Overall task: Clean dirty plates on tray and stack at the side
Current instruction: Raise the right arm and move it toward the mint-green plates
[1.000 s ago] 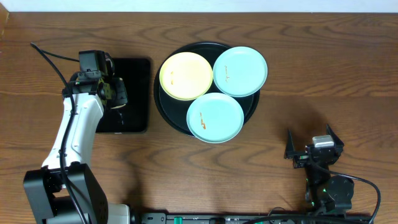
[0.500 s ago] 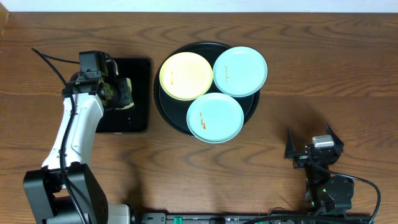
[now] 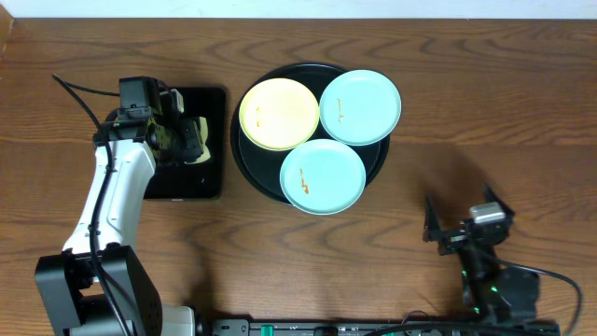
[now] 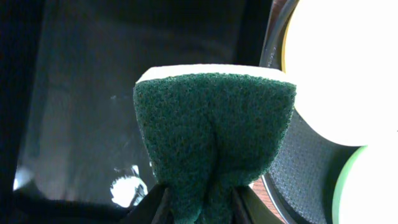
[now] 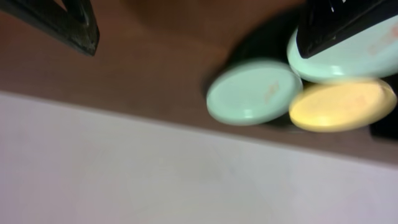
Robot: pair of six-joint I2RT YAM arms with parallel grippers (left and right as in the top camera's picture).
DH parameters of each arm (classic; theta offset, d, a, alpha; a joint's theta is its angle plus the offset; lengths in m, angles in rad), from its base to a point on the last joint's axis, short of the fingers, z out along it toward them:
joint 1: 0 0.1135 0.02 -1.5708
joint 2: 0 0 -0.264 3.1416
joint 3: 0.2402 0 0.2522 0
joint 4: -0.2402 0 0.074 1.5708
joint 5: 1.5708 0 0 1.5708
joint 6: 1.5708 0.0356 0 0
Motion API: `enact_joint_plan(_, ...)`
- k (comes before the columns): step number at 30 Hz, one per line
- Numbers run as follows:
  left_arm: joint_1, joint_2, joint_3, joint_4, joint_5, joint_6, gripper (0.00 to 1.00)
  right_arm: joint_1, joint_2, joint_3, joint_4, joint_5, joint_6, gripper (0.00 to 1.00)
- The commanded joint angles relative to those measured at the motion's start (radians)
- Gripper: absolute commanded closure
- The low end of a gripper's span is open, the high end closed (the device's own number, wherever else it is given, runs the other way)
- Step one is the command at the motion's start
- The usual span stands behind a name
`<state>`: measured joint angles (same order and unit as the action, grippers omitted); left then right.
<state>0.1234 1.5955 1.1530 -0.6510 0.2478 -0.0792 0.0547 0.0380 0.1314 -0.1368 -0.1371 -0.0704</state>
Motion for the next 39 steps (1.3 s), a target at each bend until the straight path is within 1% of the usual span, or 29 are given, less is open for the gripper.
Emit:
enact_joint_plan(1,0.002,0.005,-0.005,-0.002,0.014,-0.009,0.92,-0.019,0.070,0.183,-0.023,-0.021,0.056,0.01)
enact_joint_plan(4,0.002,0.005,-0.005,-0.002,0.014,-0.009,0.92,-0.019,0.213,0.349,-0.097,-0.022,0.063,0.01)
enact_joint_plan(6,0.002,0.005,-0.005,-0.002,0.014,-0.009,0.92,-0.019,0.341,0.484,-0.186,-0.027,0.074,0.01)
enact_joint_plan(9,0.002,0.005,-0.005,-0.003,0.014,-0.009,0.92,-0.019,0.541,0.698,-0.367,-0.059,0.074,0.01)
enact_joint_plan(13,0.002,0.005,-0.005,-0.002,0.014,-0.009,0.92,-0.019,0.820,1.018,-0.681,-0.079,0.073,0.01)
enact_joint_plan(14,0.002,0.005,-0.005,-0.002,0.014,-0.009,0.92,-0.019,0.877,1.087,-0.735,-0.092,0.074,0.01)
enact_joint_plan(16,0.002,0.005,-0.005,-0.002,0.014,-0.009,0.92,-0.019,0.978,1.199,-0.774,-0.124,0.074,0.01)
enact_joint_plan(19,0.002,0.005,-0.005,-0.002,0.014,-0.009,0.92,-0.019,1.074,1.290,-0.831,-0.213,0.062,0.01)
enact_joint_plan(20,0.002,0.005,-0.005,-0.002,0.014,-0.009,0.92,-0.019,1.101,1.302,-0.865,-0.239,0.030,0.01)
enact_joint_plan(22,0.002,0.005,-0.005,-0.003,0.014,-0.009,0.92,-0.019,1.137,1.299,-0.850,-0.236,0.064,0.01)
enact_joint_plan(23,0.002,0.005,-0.005,-0.003,0.014,-0.009,0.92,-0.019,1.157,1.298,-0.842,-0.233,0.079,0.05)
enact_joint_plan(24,0.002,0.005,-0.005,-0.003,0.014,-0.009,0.92,-0.019,1.176,1.298,-0.839,-0.233,0.089,0.15)
enact_joint_plan(25,0.002,0.005,-0.005,-0.003,0.014,-0.009,0.92,-0.019,1.195,1.298,-0.838,-0.227,0.103,0.29)
enact_joint_plan(27,0.002,0.005,-0.005,-0.003,0.014,-0.009,0.92,-0.019,1.231,1.298,-0.835,-0.195,0.125,0.71)
enact_joint_plan(28,0.002,0.005,-0.005,-0.003,0.014,-0.009,0.92,-0.019,1.247,1.298,-0.835,-0.167,0.136,0.82)
enact_joint_plan(32,0.002,0.005,-0.005,-0.003,0.014,-0.009,0.92,-0.019,1.315,1.298,-0.838,-0.087,0.164,0.83)
enact_joint_plan(33,0.002,0.005,-0.005,-0.003,0.014,-0.009,0.92,-0.019,1.331,1.298,-0.840,-0.087,0.164,0.89)
enact_joint_plan(35,0.002,0.005,-0.005,-0.003,0.014,-0.009,0.92,-0.019,1.361,1.298,-0.843,-0.088,0.164,0.98)
enact_joint_plan(39,0.002,0.005,-0.005,-0.003,0.014,-0.009,0.92,-0.017,1.419,1.298,-0.843,-0.087,0.164,0.99)
